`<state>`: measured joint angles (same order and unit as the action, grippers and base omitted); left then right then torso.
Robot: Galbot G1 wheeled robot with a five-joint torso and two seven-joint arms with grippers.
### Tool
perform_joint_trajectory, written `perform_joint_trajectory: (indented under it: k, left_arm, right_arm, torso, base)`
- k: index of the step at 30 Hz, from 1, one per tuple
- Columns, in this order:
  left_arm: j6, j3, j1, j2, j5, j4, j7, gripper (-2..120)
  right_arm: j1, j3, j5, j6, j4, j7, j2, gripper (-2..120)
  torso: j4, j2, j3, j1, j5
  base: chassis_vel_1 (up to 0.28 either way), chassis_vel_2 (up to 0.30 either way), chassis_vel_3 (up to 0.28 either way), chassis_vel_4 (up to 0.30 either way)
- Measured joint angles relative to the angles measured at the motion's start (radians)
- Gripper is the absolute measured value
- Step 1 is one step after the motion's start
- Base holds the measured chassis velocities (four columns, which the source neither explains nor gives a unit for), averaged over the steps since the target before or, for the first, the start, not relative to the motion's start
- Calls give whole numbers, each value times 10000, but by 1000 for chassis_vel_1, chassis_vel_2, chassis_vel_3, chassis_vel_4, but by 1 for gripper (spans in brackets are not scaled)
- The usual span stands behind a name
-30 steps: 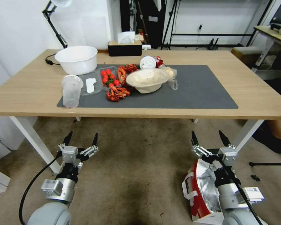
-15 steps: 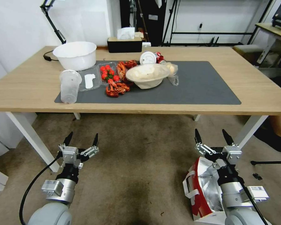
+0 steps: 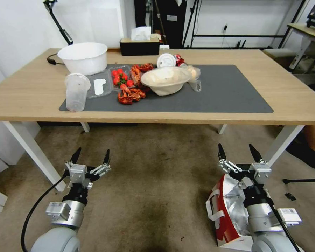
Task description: Pick up the food delivery bag from the floor and place it on the table.
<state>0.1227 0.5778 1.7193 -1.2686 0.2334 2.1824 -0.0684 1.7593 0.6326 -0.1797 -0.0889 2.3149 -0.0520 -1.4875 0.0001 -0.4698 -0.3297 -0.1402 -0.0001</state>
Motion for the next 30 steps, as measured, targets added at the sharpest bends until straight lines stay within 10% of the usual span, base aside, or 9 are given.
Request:
perform_joint_trajectory:
  k: [30]
  left_arm:
    - [70,-57,22,-63,-67,-15,32,100]
  right_arm:
    - [-56,-1,15,-62,-88,-16,-63,100]
  torso:
    - [0,1316,866,451,1]
  base:
    - [0,0,0,0]
